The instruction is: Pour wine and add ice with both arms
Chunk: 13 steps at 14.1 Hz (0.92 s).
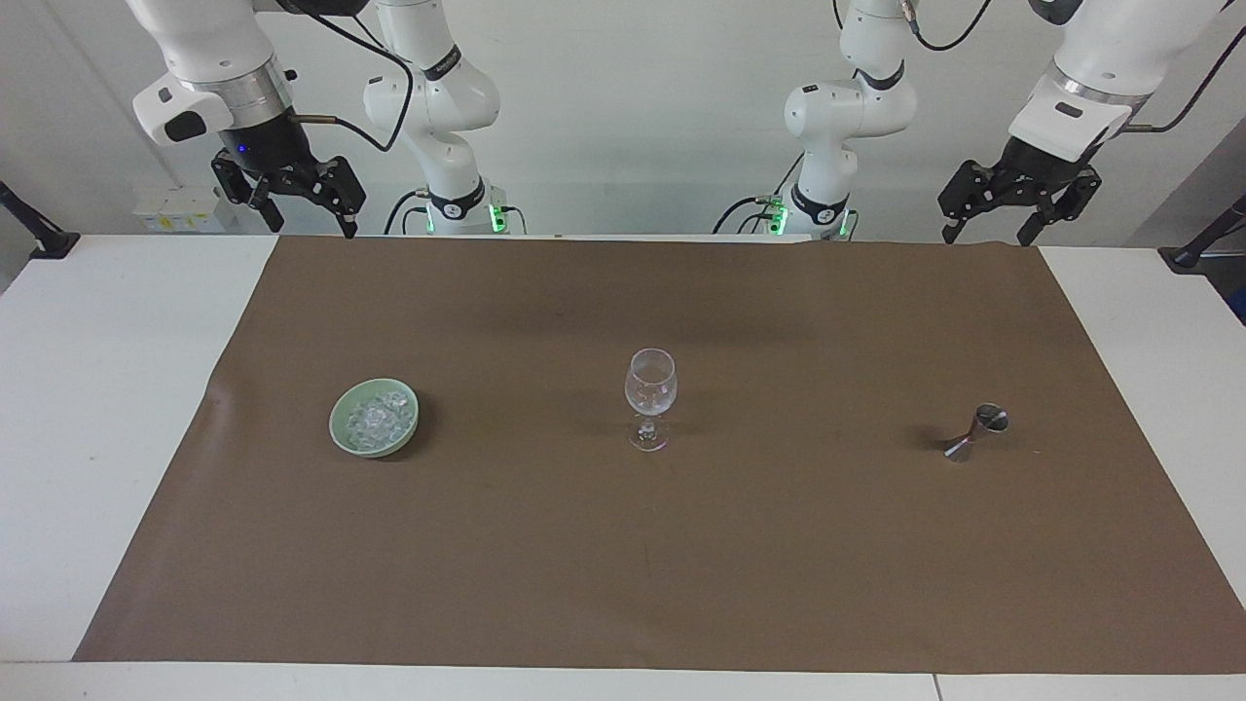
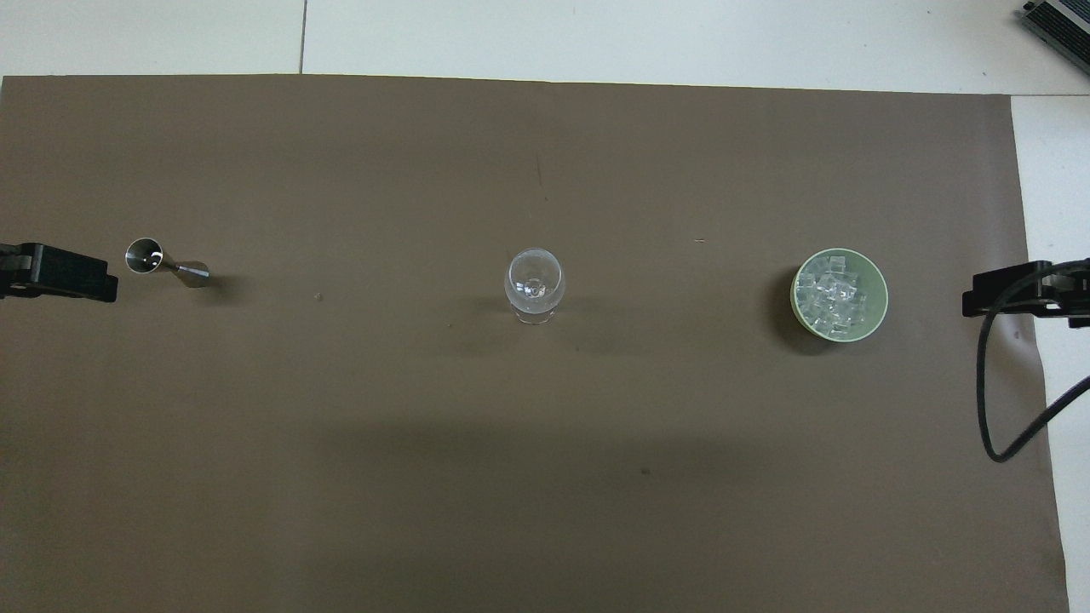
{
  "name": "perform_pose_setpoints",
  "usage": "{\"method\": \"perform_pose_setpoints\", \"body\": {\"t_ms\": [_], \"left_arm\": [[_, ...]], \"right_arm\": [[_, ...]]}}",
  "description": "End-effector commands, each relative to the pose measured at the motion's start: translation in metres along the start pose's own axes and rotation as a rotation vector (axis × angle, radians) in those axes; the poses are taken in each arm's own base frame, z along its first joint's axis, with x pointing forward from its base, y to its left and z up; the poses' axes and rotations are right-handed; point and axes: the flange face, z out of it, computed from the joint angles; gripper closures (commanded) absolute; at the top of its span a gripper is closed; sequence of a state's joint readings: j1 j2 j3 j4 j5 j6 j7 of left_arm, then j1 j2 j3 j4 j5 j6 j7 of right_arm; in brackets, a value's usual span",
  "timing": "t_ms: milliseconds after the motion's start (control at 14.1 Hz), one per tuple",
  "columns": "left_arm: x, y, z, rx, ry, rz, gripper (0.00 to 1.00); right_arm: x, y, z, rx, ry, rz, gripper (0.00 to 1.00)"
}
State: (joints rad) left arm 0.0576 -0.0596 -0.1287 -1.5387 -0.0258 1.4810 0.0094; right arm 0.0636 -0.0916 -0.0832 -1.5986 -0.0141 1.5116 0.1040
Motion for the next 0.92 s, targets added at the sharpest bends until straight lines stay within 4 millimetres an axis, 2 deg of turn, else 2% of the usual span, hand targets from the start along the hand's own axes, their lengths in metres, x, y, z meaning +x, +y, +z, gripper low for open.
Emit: {"method": "perform_pose_setpoints", "body": {"t_ms": [0,213,355,569,853], "left_arm": [[-0.014,-0.01,0.004,-0.001,0.006,-0.004,0.0],[-0.014,-0.015,0.002,-0.001,0.012,-0.027,0.0],[-0.013,-0.037,0.001,-0.001,0.027,-0.073,0.0],[-0.011,-0.044,0.001,-0.004,0.046,-0.105,0.0],[-0.008,-0.059,0.004,-0.057,0.083,-0.34,0.0]], "right_arm": [[-0.006,0.0,0.0,0.016,0.006,0.003,0.0],[-0.006,0.0,0.0,0.016,0.007,0.003,0.0],[-0.006,0.0,0.0,0.016,0.006,0.003,0.0],[-0.006,0.0,0.0,0.016,0.006,0.003,0.0],[-0.006,0.0,0.0,0.016,0.006,0.003,0.0]]}}
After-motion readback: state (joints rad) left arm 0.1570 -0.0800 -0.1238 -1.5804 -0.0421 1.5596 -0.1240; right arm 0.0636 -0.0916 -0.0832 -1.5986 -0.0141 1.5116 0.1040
